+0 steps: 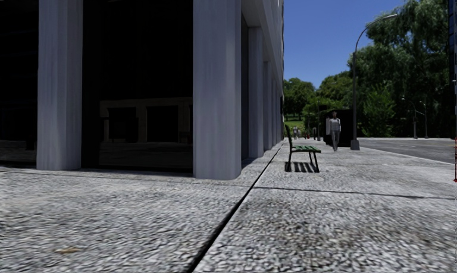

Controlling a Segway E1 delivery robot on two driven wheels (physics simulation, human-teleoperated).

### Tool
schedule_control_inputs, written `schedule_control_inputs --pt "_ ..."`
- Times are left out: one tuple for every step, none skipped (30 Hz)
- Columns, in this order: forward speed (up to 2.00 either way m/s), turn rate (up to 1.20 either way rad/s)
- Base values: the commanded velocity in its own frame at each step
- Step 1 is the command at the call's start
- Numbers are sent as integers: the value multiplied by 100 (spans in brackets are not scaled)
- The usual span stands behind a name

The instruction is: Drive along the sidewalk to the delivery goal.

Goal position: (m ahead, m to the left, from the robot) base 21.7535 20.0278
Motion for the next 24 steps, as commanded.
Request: schedule_control_inputs --pt "131 61" --pt "131 64" --pt "131 64" --pt "131 65" --pt "131 66" --pt "131 66" --pt "131 67" --pt "131 69" --pt "131 69" --pt "131 70" --pt "131 70" --pt "131 73" --pt "131 75" --pt "131 75" --pt "131 78" --pt "131 79" --pt "131 79" --pt "131 80" --pt "131 80" --pt "131 80" --pt "131 80" --pt "131 80" --pt "131 80" --pt "131 80"
